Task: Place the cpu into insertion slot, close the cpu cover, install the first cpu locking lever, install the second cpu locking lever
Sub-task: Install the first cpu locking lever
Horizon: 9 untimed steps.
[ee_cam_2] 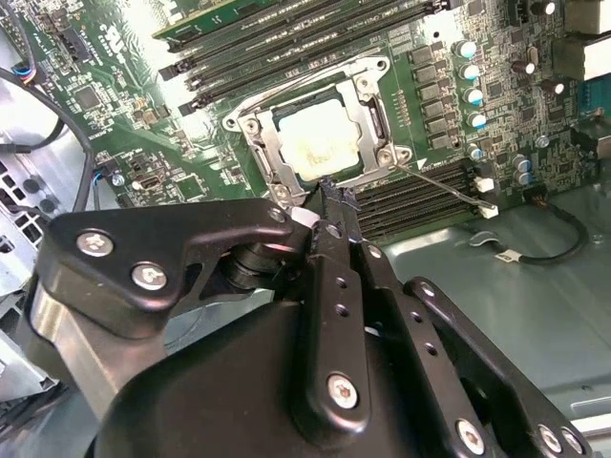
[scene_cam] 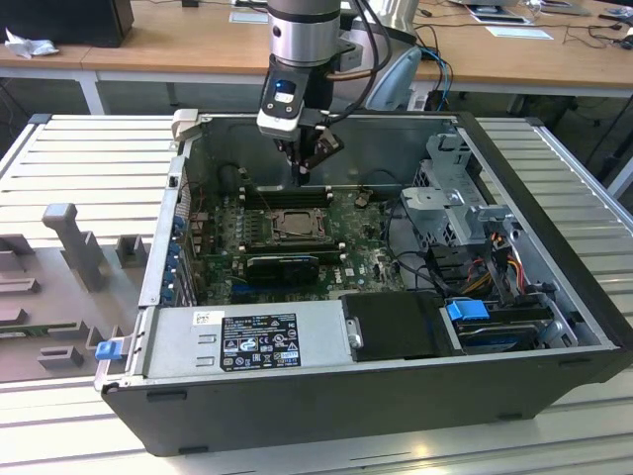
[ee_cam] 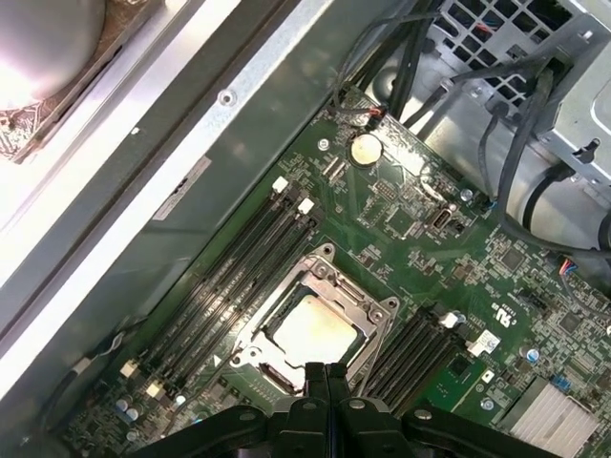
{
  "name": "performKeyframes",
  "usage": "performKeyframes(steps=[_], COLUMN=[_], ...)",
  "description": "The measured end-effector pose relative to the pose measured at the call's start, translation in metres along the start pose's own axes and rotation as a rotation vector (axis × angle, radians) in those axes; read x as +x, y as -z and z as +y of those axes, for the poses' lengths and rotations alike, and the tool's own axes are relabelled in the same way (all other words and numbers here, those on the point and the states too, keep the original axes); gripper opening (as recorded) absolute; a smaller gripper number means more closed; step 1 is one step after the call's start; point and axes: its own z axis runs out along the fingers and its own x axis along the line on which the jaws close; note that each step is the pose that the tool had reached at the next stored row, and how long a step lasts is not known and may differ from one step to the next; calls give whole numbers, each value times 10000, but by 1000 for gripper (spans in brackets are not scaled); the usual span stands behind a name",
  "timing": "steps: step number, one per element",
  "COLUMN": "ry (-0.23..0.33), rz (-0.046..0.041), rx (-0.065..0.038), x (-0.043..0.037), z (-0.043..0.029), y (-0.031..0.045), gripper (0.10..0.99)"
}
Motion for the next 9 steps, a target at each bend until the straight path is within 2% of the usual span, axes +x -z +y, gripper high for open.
performKeyframes(steps=[9], ry=[440], rz=[8], rx=[-9], x=[0], z=[0], y=[0], gripper=[106])
